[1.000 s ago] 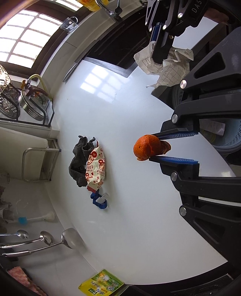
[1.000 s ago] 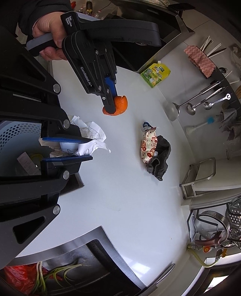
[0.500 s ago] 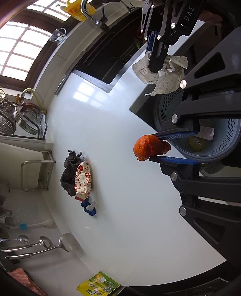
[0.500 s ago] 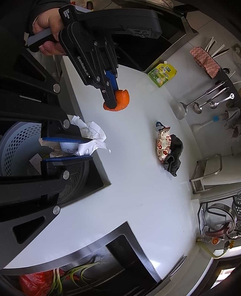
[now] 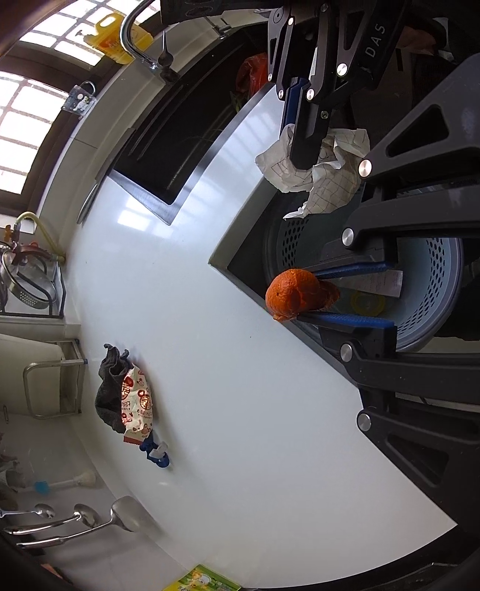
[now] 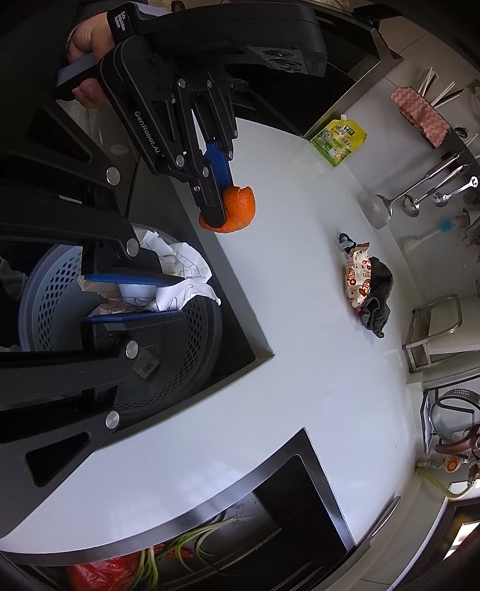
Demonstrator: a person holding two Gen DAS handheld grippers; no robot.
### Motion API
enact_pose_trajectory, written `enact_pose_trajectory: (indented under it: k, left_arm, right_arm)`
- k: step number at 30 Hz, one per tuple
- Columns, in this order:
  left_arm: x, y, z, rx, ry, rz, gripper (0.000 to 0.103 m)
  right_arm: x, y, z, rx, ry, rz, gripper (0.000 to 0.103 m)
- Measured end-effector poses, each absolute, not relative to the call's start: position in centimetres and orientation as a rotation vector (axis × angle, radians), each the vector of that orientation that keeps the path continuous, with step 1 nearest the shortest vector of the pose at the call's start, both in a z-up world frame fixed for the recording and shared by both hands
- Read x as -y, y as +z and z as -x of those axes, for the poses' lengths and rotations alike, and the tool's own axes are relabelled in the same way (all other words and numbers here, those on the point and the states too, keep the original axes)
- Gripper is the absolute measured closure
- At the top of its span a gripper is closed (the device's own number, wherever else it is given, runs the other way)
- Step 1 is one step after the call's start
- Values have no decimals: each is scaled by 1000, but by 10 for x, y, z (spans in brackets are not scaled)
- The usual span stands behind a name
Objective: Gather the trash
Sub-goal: 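Carry the white paper and orange over the mesh basket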
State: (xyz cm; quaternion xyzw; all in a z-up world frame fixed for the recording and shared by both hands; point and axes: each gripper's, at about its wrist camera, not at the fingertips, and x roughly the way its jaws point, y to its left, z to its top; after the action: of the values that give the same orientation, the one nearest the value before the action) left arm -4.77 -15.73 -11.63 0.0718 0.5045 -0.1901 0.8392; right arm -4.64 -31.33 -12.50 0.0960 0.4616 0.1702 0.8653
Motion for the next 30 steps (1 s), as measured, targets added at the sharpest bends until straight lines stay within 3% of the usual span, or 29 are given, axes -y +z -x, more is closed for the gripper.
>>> enact_pose_trajectory:
  k: [30]
  left_arm:
    - [187, -209, 54, -1261, -482, -294, 85]
  right_arm:
    - [302, -217, 43, -1183, 297, -88, 91]
